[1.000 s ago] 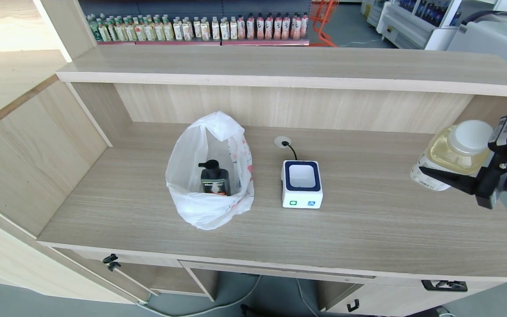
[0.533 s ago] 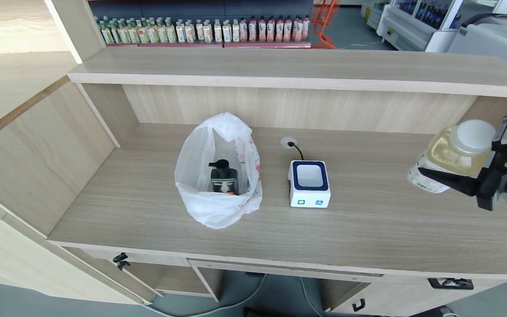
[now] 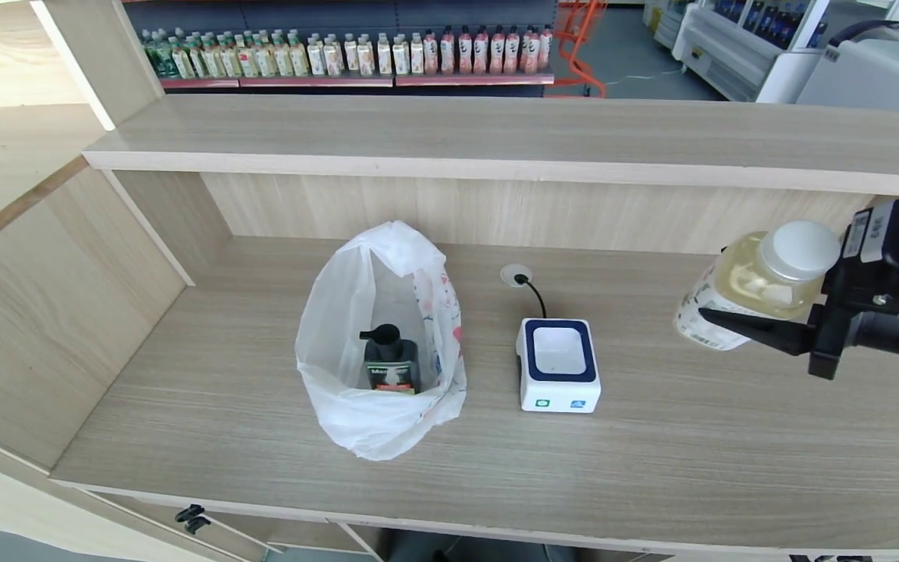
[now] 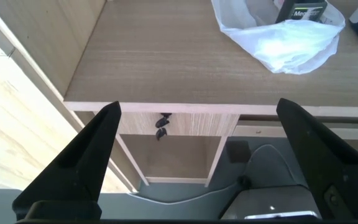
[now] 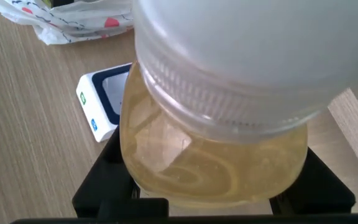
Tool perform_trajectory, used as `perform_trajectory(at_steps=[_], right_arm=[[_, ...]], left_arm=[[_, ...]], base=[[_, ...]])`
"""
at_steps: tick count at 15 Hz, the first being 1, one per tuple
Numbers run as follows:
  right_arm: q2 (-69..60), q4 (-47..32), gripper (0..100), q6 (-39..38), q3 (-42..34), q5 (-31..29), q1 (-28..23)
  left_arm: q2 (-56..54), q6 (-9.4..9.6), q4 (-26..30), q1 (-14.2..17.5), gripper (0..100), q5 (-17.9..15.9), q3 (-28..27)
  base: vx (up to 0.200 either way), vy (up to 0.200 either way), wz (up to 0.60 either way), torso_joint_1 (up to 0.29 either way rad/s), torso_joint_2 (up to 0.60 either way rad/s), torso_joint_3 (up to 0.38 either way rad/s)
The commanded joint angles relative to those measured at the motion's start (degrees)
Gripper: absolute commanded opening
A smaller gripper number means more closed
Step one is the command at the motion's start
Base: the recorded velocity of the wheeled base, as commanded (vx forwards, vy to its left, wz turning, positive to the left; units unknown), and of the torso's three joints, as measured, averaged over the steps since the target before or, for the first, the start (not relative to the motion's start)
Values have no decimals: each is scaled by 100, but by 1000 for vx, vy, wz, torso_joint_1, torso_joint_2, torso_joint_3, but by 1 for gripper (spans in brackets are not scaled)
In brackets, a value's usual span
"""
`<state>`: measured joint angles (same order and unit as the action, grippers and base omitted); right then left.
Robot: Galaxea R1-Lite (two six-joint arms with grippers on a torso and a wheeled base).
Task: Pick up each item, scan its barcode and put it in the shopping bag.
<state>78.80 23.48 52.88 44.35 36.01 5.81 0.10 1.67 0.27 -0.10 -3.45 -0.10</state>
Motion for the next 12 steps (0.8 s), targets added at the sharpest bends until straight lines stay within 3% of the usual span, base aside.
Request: perform_trajectory(at_steps=[1, 4, 8, 12], right_arm=[[637, 429, 0, 3, 65, 275, 183], [1269, 1238, 0, 38, 47, 714, 500], [1507, 1440, 0, 82, -5, 855, 1009], [1920, 1440, 0, 1128, 83, 1286, 842]], left_arm=[[-1, 0, 0, 1, 100, 2, 1], [-1, 0, 0, 1, 100, 2, 1], [-1, 0, 0, 1, 100, 2, 1], [-1, 0, 0, 1, 100, 2, 1]], base=[[0, 0, 0, 0, 0, 0], [0, 0, 0, 0, 0, 0], [0, 0, 0, 0, 0, 0], [0, 0, 0, 0, 0, 0]])
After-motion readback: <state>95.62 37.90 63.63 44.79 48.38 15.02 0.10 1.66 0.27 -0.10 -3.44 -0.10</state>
